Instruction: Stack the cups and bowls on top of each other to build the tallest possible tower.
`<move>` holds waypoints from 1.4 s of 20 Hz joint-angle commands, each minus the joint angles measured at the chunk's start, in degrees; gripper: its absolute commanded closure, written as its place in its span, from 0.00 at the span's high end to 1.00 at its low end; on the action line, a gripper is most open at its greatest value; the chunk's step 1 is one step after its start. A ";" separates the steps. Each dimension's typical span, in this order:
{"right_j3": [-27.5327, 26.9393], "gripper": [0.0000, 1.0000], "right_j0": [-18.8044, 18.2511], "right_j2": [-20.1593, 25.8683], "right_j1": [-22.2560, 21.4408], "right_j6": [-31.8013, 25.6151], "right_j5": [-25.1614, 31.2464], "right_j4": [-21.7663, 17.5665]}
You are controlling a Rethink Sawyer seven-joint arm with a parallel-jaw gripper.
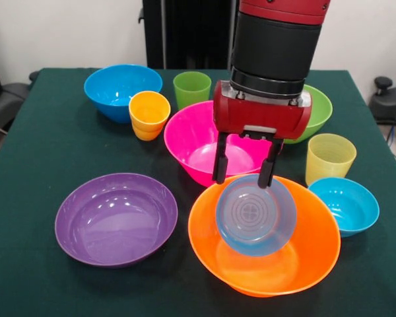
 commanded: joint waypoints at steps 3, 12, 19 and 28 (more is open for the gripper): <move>2.60 1.00 1.17 1.07 2.10 -7.77 -3.14 -6.91; 6.42 1.00 -0.71 2.39 1.47 -9.89 -6.44 -9.38; 7.94 1.00 -1.10 2.48 2.40 -9.74 -9.08 -12.36; 9.34 1.00 -2.22 3.83 3.01 -11.07 -9.82 -13.78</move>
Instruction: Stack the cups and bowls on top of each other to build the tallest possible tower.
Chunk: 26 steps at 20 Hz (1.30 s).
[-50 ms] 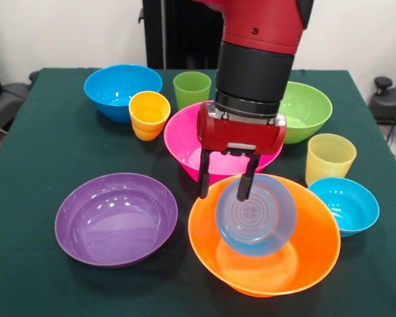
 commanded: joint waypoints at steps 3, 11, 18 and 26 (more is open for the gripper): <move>4.97 1.00 -1.32 3.95 1.80 -11.24 -1.72 -5.17; 5.56 1.00 -2.16 4.96 1.77 -12.41 -1.56 -6.11; 5.39 1.00 -2.20 5.27 2.30 -12.74 -0.44 -6.83; 5.54 1.00 -2.00 5.25 2.08 -12.84 0.61 -6.65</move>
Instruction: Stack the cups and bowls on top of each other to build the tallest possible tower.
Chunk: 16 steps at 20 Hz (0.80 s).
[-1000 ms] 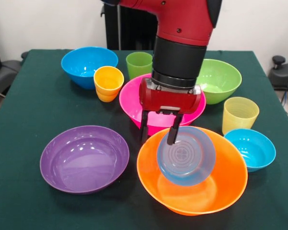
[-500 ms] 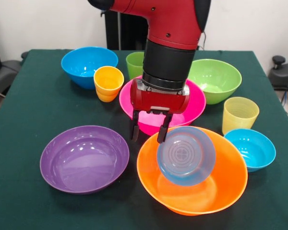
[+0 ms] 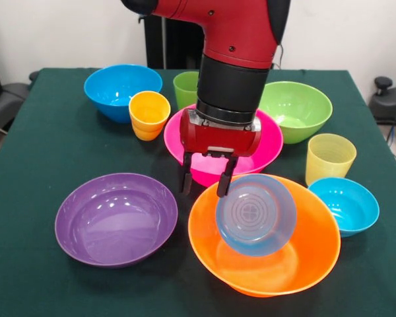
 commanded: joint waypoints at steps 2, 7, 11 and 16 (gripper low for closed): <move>3.01 1.00 -0.24 5.10 1.26 -12.89 0.68 -4.30; 2.79 1.00 -0.20 5.19 1.26 -13.02 0.94 -4.21; 2.77 1.00 -0.18 5.09 1.49 -12.94 0.57 -4.49; 2.84 1.00 0.22 4.23 2.74 -12.96 -1.25 -6.52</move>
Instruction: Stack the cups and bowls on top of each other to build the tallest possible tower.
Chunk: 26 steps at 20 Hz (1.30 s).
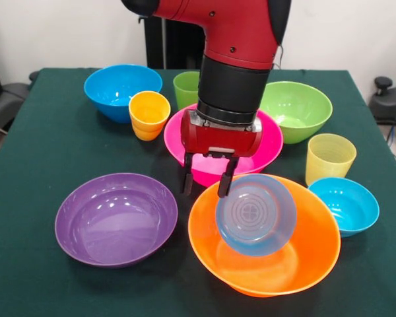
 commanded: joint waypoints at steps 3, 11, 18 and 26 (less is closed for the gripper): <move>3.67 1.00 -0.12 3.92 3.29 -13.08 -3.41 -7.78; 4.98 1.00 -0.59 3.50 4.82 -12.16 -8.02 -12.83; 5.43 1.00 -0.61 3.29 5.86 -11.00 -10.34 -15.71; 5.32 1.00 -0.27 2.35 6.71 -9.38 -12.60 -18.28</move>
